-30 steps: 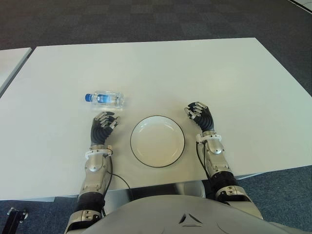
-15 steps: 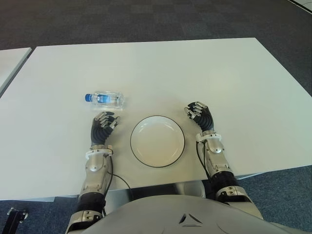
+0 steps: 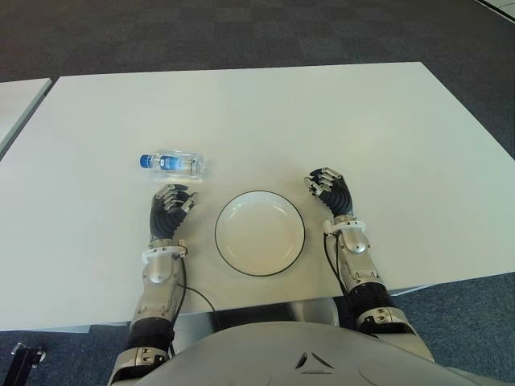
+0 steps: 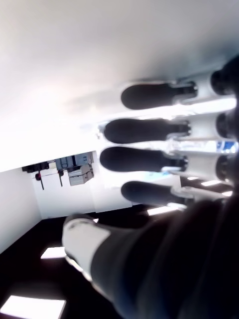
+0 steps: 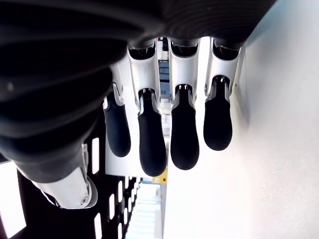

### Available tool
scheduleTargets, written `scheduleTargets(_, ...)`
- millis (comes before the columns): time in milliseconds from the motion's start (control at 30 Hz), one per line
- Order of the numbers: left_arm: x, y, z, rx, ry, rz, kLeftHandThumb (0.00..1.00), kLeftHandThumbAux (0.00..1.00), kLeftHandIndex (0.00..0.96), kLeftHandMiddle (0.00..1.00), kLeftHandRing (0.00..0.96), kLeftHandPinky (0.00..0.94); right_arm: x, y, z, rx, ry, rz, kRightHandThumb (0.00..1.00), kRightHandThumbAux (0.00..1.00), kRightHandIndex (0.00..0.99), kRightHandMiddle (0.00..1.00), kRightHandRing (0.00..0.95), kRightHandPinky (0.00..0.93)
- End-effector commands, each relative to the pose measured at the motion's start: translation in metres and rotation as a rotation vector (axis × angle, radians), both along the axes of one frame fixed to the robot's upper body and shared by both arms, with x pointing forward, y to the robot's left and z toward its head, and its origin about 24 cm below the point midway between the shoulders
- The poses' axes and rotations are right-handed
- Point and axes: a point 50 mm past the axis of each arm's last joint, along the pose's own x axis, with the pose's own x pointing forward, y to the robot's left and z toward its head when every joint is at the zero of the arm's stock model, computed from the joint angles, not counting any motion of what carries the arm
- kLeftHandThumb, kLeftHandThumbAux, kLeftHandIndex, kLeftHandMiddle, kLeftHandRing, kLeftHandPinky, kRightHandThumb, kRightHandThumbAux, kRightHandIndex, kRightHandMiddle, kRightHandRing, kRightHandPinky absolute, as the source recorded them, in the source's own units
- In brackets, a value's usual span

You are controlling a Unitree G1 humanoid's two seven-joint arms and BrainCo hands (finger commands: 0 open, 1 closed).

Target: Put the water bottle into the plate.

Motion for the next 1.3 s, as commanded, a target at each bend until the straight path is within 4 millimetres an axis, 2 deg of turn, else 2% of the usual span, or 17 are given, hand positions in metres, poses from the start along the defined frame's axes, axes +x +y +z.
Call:
scheduleTargets(33, -0.005, -0.006, 0.007, 0.172, -0.001, 0.021, 0.706, 0.718, 0.430, 0.532, 0.513, 0.492, -0.007, -0.001, -0.012, 0.004, 0.068, -0.007, 0.706, 0.728, 0.432, 0.605, 0.607, 0.619)
scheduleTargets(133, -0.004, -0.009, 0.020, 0.341, -0.038, 0.051, 0.705, 0.718, 0.429, 0.526, 0.508, 0.497, -0.007, -0.001, -0.012, 0.008, 0.066, -0.005, 0.706, 0.728, 0.433, 0.604, 0.608, 0.621)
scheduleTargets(233, -0.003, -0.007, 0.021, 0.503, -0.049, 0.079, 0.705, 0.718, 0.429, 0.524, 0.511, 0.514, -0.007, -0.001, -0.012, 0.010, 0.064, -0.005, 0.707, 0.728, 0.432, 0.602, 0.609, 0.622)
scheduleTargets(367, 0.002, -0.004, 0.029, 0.621, -0.073, 0.086, 0.706, 0.718, 0.428, 0.529, 0.525, 0.540, -0.007, -0.001, -0.012, 0.010, 0.064, -0.007, 0.707, 0.728, 0.432, 0.601, 0.609, 0.622)
scheduleTargets(500, 0.011, 0.004, 0.042, 0.757, -0.105, 0.077, 0.708, 0.718, 0.427, 0.578, 0.588, 0.603, -0.007, 0.000, -0.012, 0.009, 0.064, -0.010, 0.707, 0.728, 0.432, 0.602, 0.610, 0.621)
scheduleTargets(600, 0.014, 0.005, 0.050, 0.839, -0.131, 0.066, 0.793, 0.692, 0.401, 0.555, 0.596, 0.581, -0.007, 0.000, -0.012, 0.010, 0.064, -0.010, 0.707, 0.728, 0.432, 0.603, 0.611, 0.621)
scheduleTargets(700, 0.016, 0.005, 0.054, 0.882, -0.139, 0.070, 0.821, 0.684, 0.393, 0.538, 0.575, 0.535, -0.007, 0.000, -0.012, 0.014, 0.063, -0.010, 0.707, 0.728, 0.432, 0.603, 0.612, 0.622)
scheduleTargets(800, 0.018, 0.005, 0.056, 0.909, -0.141, 0.080, 0.830, 0.680, 0.401, 0.503, 0.522, 0.487, -0.007, 0.000, -0.012, 0.018, 0.062, -0.009, 0.706, 0.728, 0.432, 0.603, 0.612, 0.624)
scheduleTargets(833, 0.019, 0.005, 0.057, 0.918, -0.142, 0.085, 0.830, 0.682, 0.402, 0.484, 0.449, 0.434, -0.007, 0.000, -0.012, 0.019, 0.061, -0.009, 0.706, 0.728, 0.432, 0.603, 0.612, 0.624)
scheduleTargets(900, 0.022, 0.005, 0.060, 0.932, -0.155, 0.096, 0.829, 0.683, 0.403, 0.468, 0.385, 0.388, -0.007, 0.000, -0.012, 0.022, 0.060, -0.008, 0.706, 0.728, 0.432, 0.602, 0.612, 0.624)
scheduleTargets(1000, 0.031, 0.007, 0.064, 0.942, -0.194, 0.121, 0.742, 0.706, 0.403, 0.266, 0.243, 0.274, -0.007, 0.000, -0.012, 0.022, 0.055, -0.007, 0.707, 0.728, 0.432, 0.601, 0.611, 0.622)
scheduleTargets(1067, 0.040, 0.013, 0.064, 0.966, -0.218, 0.150, 0.669, 0.698, 0.248, 0.181, 0.177, 0.210, -0.007, -0.001, -0.012, 0.020, 0.052, -0.006, 0.707, 0.728, 0.432, 0.601, 0.612, 0.623)
scheduleTargets(1100, 0.044, 0.016, 0.063, 0.981, -0.227, 0.164, 0.649, 0.673, 0.168, 0.120, 0.120, 0.149, -0.007, -0.001, -0.012, 0.019, 0.052, -0.006, 0.707, 0.728, 0.432, 0.602, 0.612, 0.623)
scheduleTargets(1200, 0.050, 0.024, 0.059, 1.027, -0.227, 0.192, 0.636, 0.619, 0.061, 0.040, 0.040, 0.052, -0.007, 0.000, -0.012, 0.017, 0.051, -0.007, 0.706, 0.728, 0.432, 0.603, 0.612, 0.623)
scheduleTargets(1300, 0.054, 0.026, 0.057, 1.056, -0.216, 0.203, 0.648, 0.560, 0.020, 0.013, 0.013, 0.016, -0.007, 0.000, -0.012, 0.017, 0.051, -0.008, 0.706, 0.728, 0.432, 0.604, 0.612, 0.623)
